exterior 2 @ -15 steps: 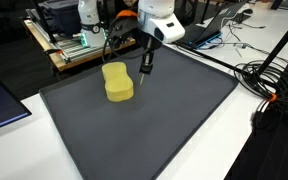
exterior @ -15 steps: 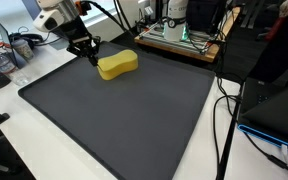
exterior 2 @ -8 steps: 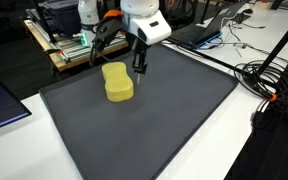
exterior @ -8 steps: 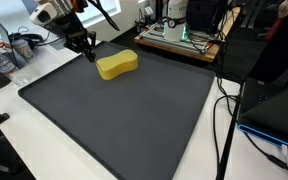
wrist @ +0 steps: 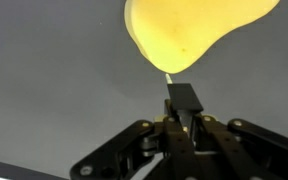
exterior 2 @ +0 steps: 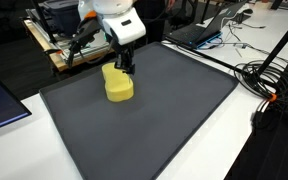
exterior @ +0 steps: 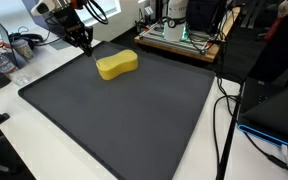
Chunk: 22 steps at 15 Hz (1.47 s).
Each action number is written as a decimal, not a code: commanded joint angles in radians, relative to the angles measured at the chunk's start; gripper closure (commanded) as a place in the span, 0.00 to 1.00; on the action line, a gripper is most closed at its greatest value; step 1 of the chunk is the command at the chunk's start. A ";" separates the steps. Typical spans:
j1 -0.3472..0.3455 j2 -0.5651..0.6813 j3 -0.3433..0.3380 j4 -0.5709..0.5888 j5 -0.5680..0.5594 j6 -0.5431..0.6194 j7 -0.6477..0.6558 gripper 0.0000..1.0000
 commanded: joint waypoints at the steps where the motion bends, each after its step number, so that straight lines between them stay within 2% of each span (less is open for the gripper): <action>1: 0.000 0.013 -0.039 -0.077 0.080 0.014 -0.077 0.97; 3: -0.001 0.031 -0.052 -0.120 0.105 0.032 -0.102 0.97; 5: 0.004 0.079 -0.052 -0.177 0.118 0.104 -0.136 0.97; 10: 0.082 0.184 -0.114 -0.344 0.135 0.264 -0.228 0.97; 15: 0.193 0.316 -0.192 -0.488 0.120 0.398 -0.269 0.97; 22: 0.406 0.526 -0.335 -0.675 0.092 0.632 -0.275 0.97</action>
